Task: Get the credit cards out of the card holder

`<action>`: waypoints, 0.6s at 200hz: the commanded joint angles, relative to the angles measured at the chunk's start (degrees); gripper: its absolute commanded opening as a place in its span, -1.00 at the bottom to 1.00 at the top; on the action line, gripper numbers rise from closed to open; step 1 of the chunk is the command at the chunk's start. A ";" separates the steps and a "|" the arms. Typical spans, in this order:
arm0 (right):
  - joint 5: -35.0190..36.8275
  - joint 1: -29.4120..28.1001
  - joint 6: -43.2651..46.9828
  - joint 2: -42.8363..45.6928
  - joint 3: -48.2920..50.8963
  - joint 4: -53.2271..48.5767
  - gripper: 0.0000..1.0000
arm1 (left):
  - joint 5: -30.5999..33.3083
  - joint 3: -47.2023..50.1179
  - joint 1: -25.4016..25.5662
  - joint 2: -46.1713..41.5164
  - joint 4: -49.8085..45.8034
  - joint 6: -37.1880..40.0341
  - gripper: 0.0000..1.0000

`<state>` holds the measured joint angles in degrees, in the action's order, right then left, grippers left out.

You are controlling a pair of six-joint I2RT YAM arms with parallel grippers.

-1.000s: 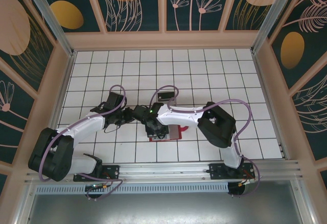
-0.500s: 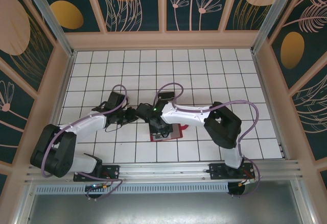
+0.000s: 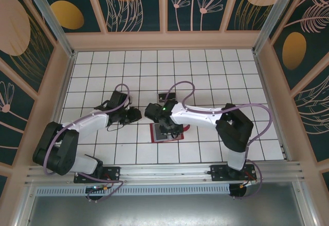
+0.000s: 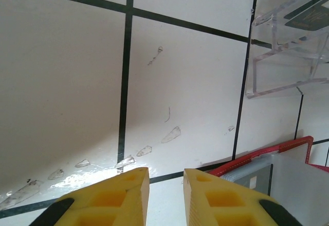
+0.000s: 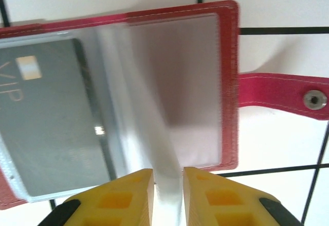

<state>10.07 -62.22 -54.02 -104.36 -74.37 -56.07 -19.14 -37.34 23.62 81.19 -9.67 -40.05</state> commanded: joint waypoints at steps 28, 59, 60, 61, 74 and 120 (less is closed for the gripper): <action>3.90 2.47 -2.93 4.55 6.50 -2.07 -0.48 | -0.92 -3.72 2.21 2.46 -1.66 1.07 -0.48; 4.39 3.76 -2.86 5.87 8.78 -1.84 -0.47 | -0.73 -5.17 4.49 3.79 -2.19 0.72 -0.48; 4.37 3.76 -2.90 5.90 8.79 -1.89 -0.47 | -0.73 -5.18 4.54 3.84 -2.19 0.70 -0.48; 4.40 3.83 -2.84 5.93 8.76 -1.92 -0.47 | -0.73 -5.23 4.61 3.87 -2.19 0.69 -0.48; 4.44 4.02 -2.19 6.47 8.47 -1.66 -0.47 | -0.56 -5.59 5.65 4.32 -2.29 0.39 -0.48; -3.04 6.80 3.24 9.85 10.77 8.81 -0.50 | -0.20 -5.50 8.73 4.77 -2.07 -1.09 -0.49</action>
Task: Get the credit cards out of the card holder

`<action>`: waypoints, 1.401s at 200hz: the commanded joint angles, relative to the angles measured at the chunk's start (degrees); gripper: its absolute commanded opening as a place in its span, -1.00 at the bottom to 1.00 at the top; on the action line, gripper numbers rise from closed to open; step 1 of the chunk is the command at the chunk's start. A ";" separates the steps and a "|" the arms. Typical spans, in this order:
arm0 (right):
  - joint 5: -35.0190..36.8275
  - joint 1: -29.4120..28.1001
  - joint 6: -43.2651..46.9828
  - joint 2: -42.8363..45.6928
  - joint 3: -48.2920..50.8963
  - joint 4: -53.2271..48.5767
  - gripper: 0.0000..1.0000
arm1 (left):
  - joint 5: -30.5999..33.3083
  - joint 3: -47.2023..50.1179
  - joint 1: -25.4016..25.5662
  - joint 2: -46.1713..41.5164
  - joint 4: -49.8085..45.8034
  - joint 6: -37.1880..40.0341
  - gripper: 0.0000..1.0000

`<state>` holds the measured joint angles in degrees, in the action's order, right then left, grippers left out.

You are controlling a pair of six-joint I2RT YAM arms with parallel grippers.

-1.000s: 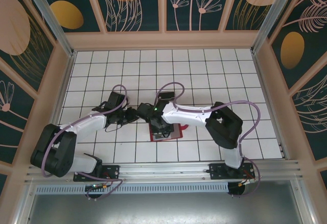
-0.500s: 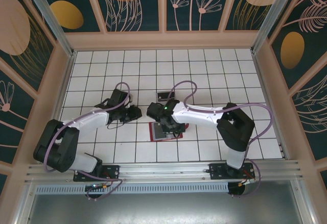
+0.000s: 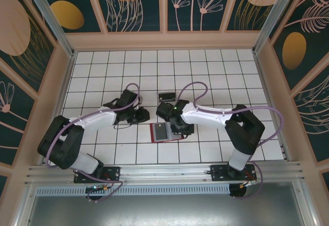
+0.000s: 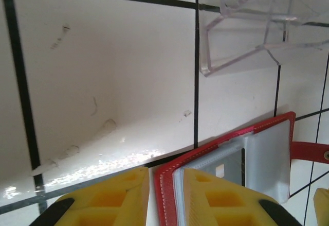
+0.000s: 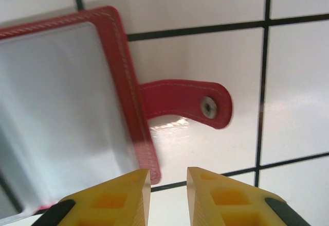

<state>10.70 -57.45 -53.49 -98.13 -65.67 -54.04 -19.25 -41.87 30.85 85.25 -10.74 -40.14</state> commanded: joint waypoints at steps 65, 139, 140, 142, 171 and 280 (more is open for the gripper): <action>-26.40 9.42 11.08 9.63 13.36 33.82 -0.57 | 0.26 1.81 5.24 -0.53 1.40 -5.73 -0.50; -38.65 14.12 17.19 6.63 18.44 44.59 -0.60 | 0.92 2.99 7.01 -0.48 1.95 -8.20 -0.52; -38.78 14.16 17.20 6.54 18.46 44.66 -0.61 | 0.90 3.00 7.07 -0.46 1.95 -8.20 -0.52; -39.05 14.18 17.26 6.46 18.53 44.88 -0.61 | 0.88 2.97 7.04 -0.38 1.95 -8.33 -0.52; -41.71 14.50 17.46 4.71 19.65 47.30 -0.62 | 1.14 2.60 8.36 0.69 2.04 -8.83 -0.52; -41.53 14.96 18.21 0.85 20.68 47.61 -0.65 | 1.14 1.86 9.28 4.23 1.00 -8.60 -0.54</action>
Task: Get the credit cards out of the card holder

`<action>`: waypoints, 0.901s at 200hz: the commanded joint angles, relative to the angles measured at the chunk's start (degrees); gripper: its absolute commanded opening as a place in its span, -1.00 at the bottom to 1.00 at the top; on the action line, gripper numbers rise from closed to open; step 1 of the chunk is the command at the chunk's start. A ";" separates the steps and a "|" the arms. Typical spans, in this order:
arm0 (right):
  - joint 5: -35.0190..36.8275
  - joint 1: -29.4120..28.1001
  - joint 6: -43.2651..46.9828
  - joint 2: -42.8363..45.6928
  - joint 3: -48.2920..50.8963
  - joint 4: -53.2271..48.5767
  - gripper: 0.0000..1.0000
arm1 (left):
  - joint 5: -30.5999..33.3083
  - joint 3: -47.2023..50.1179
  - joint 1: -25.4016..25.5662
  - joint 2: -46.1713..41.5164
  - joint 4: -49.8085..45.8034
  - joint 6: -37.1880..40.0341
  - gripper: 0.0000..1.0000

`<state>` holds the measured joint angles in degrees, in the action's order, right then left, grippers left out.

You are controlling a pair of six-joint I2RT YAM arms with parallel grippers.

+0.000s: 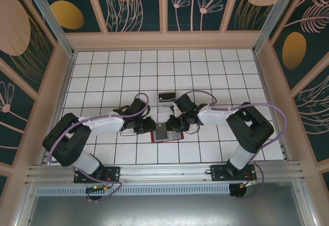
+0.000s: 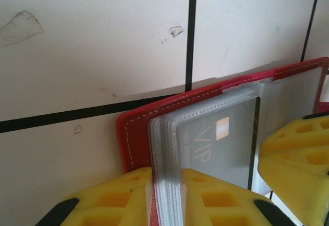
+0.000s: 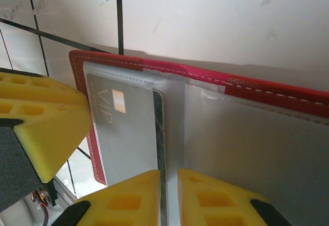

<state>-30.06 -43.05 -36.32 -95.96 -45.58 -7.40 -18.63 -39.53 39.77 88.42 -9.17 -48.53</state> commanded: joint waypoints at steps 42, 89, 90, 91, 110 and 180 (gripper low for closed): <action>-1.49 0.52 0.90 -2.28 0.63 1.65 -0.67 | 0.66 -0.80 0.40 2.05 -1.19 0.37 -0.56; -1.45 0.53 0.87 -3.03 0.13 1.20 -0.66 | 0.44 -1.06 0.48 3.07 -1.20 0.68 -0.56; -1.42 0.48 0.88 -3.06 0.09 1.18 -0.66 | 0.44 -1.07 0.48 3.07 -1.20 0.70 -0.56; -1.41 0.49 0.89 -3.03 0.08 1.17 -0.66 | 0.40 -1.03 0.44 3.07 -1.20 0.67 -0.56; -1.64 0.47 0.90 -3.66 -0.11 0.89 -0.64 | 0.39 -1.08 0.45 3.08 -1.26 0.78 -0.57; 2.11 -0.26 1.40 -3.91 -1.59 -3.34 -0.54 | 0.51 -0.82 0.46 2.81 -1.47 0.92 -0.56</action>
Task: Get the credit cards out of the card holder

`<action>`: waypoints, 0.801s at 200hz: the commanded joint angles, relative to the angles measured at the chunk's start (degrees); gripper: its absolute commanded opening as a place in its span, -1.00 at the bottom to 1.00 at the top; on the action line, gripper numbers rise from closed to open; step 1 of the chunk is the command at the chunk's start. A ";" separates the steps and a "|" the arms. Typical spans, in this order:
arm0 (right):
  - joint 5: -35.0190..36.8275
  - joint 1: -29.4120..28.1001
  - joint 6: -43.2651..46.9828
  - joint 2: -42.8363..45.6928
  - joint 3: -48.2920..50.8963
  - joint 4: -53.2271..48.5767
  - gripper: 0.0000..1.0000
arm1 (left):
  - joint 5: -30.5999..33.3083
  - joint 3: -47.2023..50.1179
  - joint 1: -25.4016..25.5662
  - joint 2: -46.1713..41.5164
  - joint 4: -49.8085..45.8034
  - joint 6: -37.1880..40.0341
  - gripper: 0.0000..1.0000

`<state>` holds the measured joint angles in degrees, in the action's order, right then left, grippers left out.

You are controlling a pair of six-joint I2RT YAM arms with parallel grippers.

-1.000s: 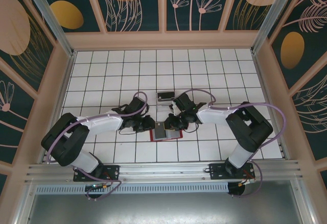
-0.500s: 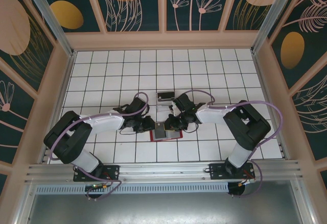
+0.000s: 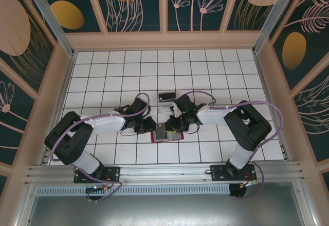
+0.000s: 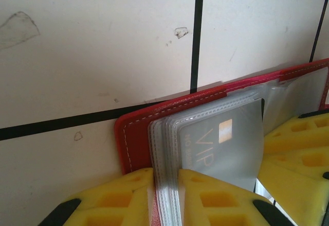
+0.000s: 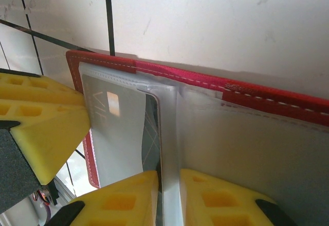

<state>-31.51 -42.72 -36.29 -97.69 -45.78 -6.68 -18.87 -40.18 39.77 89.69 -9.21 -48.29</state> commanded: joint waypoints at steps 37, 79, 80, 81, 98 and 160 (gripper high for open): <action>4.27 -1.38 1.14 -2.79 -2.11 -4.69 -0.53 | 0.79 -0.24 0.49 1.46 -1.60 0.92 -0.56; 8.84 -2.49 0.72 -3.99 -4.30 -9.15 -0.53 | 0.84 -0.33 0.47 1.36 -1.77 1.07 -0.56; 8.92 -2.52 0.71 -4.04 -4.36 -9.24 -0.53 | 0.85 -0.33 0.48 1.36 -1.82 1.08 -0.56; 9.07 -2.54 0.66 -4.05 -4.39 -9.41 -0.53 | 0.85 -0.33 0.48 1.41 -1.84 1.09 -0.56; 10.62 -2.88 0.27 -4.08 -4.74 -10.64 -0.54 | 1.03 -0.42 0.46 1.37 -2.05 1.18 -0.56; 12.52 -2.72 -1.12 -2.44 -4.06 -10.84 -0.68 | 1.48 -0.99 0.47 0.59 -2.71 1.58 -0.51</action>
<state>-25.50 -45.21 -36.56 -99.04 -50.76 -14.48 -18.85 -40.21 39.77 89.69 -9.23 -48.03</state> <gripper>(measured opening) 0.172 0.247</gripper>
